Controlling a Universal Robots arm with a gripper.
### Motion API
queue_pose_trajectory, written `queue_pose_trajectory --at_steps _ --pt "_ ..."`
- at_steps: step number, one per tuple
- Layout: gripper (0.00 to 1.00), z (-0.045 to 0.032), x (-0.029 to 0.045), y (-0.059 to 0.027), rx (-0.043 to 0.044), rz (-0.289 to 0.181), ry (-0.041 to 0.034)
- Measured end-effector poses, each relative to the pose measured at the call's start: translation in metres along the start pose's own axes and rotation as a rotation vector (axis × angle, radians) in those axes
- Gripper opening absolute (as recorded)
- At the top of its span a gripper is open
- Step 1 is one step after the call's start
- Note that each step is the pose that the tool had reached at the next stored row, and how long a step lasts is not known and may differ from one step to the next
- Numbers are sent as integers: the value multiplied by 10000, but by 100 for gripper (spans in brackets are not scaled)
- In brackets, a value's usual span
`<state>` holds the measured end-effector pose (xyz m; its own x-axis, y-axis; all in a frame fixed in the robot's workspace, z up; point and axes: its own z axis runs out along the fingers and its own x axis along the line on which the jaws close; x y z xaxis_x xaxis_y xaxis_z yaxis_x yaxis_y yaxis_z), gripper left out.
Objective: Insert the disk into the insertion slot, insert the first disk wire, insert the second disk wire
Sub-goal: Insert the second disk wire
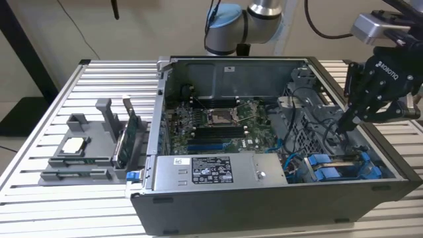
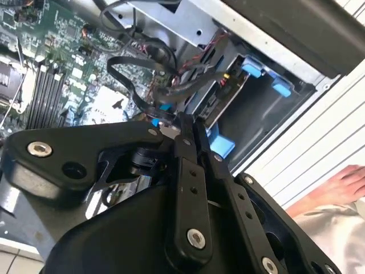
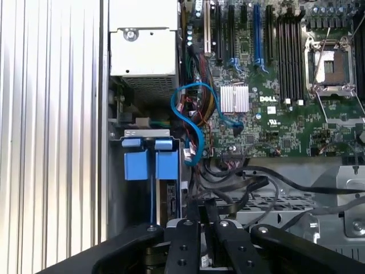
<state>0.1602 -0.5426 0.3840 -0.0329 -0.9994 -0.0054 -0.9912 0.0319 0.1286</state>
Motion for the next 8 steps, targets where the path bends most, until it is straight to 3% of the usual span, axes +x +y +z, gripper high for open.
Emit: queue_pose_trajectory --at_steps 5,8 --pt "16 26 181 18 -1 -24 -180" --pt "16 53 316 20 9 -33 -249"
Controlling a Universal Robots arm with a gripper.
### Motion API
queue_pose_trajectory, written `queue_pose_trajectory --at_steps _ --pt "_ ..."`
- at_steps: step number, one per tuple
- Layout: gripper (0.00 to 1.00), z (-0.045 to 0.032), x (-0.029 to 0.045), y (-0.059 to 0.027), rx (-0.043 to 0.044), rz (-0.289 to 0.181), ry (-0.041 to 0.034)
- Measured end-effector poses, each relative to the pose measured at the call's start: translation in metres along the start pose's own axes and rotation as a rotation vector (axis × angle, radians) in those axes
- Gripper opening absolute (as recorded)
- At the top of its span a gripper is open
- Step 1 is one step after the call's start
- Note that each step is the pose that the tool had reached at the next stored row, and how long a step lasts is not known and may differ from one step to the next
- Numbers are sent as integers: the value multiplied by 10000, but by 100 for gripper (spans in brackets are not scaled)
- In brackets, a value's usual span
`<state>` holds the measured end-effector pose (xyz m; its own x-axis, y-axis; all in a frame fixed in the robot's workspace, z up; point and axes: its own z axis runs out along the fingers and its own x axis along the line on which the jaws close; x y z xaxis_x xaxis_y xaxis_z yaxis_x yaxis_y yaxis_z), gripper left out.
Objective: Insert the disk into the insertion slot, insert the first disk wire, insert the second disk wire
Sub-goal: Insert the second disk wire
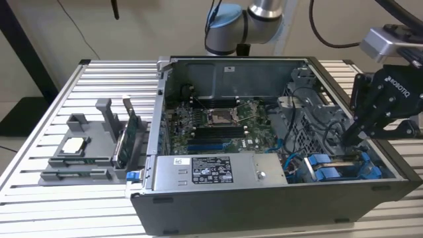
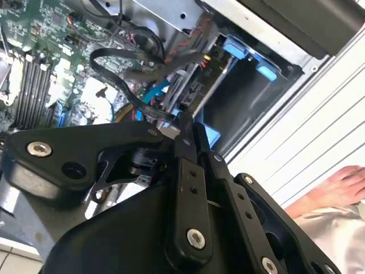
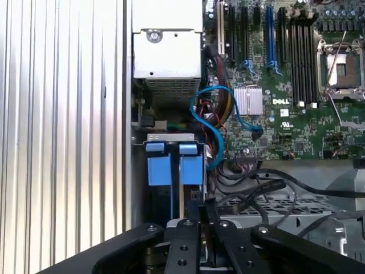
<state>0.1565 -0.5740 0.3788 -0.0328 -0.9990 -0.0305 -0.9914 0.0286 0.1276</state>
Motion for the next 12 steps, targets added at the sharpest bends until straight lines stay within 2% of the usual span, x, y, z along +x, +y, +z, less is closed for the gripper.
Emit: queue_pose_trajectory --at_steps 2,5,7,9,12 --pt "16 22 46 21 21 -10 -72" --pt "16 49 62 72 111 -47 -263" --pt "16 68 66 95 196 -67 -327" --pt "16 77 71 99 346 -83 -398" --pt "16 88 77 97 642 -110 -503"
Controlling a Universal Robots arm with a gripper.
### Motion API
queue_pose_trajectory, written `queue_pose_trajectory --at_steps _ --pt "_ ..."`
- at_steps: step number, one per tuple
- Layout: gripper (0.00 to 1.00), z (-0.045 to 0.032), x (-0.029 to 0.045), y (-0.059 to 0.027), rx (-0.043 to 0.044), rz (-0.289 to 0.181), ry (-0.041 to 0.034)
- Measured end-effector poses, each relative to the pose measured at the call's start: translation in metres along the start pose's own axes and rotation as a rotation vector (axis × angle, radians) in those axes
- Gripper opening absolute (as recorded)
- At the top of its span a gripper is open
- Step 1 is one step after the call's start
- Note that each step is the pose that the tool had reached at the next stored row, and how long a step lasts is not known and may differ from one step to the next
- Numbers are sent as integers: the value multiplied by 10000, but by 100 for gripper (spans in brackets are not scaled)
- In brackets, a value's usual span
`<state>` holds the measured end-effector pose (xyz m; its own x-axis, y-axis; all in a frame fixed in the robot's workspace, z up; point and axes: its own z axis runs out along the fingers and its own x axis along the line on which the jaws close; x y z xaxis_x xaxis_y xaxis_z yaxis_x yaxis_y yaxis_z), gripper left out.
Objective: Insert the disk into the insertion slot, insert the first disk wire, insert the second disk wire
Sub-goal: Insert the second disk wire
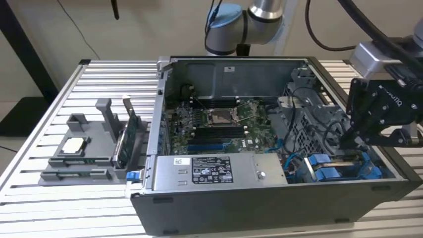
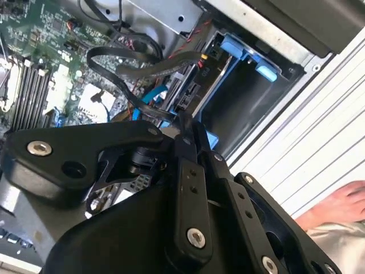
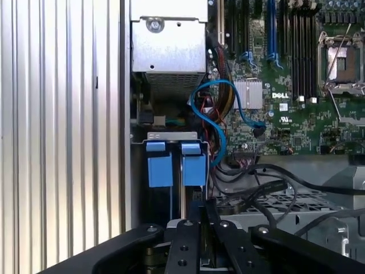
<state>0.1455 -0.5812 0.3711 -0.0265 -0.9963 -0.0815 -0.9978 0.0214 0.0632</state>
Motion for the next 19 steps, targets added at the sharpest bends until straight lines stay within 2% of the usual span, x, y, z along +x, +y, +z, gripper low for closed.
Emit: queue_pose_trajectory --at_steps 7,12,19 --pt "16 83 10 -4 339 -29 -18" --pt "16 126 15 6 751 -64 -29" --pt "16 138 16 33 761 -63 -23"
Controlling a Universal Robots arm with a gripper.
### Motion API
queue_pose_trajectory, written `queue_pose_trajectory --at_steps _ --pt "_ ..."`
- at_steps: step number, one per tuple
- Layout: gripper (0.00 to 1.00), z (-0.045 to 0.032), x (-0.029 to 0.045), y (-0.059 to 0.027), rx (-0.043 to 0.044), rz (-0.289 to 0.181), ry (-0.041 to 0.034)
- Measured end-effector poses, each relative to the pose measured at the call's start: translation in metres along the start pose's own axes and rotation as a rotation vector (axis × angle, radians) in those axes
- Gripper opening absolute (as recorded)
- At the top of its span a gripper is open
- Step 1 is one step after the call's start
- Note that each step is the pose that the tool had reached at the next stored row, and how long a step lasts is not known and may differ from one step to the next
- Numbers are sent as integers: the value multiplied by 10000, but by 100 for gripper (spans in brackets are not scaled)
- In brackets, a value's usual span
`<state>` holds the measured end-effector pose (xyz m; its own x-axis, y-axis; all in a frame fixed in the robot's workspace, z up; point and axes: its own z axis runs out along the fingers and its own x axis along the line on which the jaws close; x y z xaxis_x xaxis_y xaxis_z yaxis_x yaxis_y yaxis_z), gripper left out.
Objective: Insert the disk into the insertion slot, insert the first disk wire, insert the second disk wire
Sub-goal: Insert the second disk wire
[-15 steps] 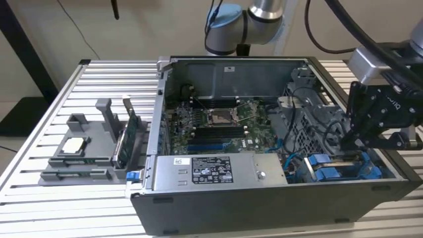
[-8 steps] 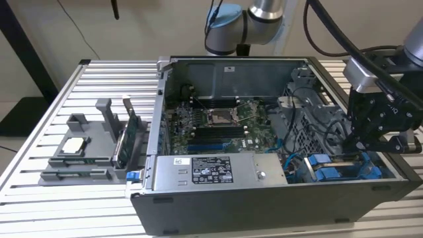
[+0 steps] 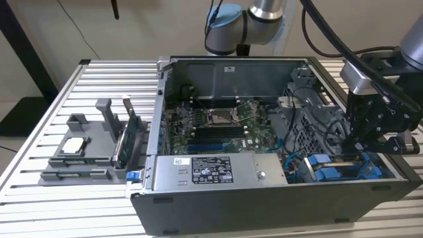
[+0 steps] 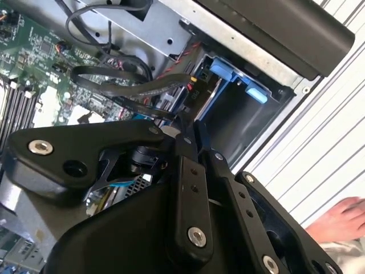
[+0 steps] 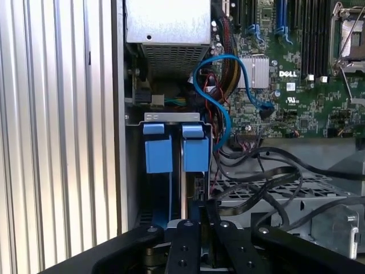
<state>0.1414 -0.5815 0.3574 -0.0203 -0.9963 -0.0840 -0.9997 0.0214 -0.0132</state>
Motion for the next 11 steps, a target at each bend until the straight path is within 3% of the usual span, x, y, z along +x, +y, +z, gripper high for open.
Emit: queue_pose_trajectory --at_steps 11 --pt "16 71 -29 18 37 -3 -4"
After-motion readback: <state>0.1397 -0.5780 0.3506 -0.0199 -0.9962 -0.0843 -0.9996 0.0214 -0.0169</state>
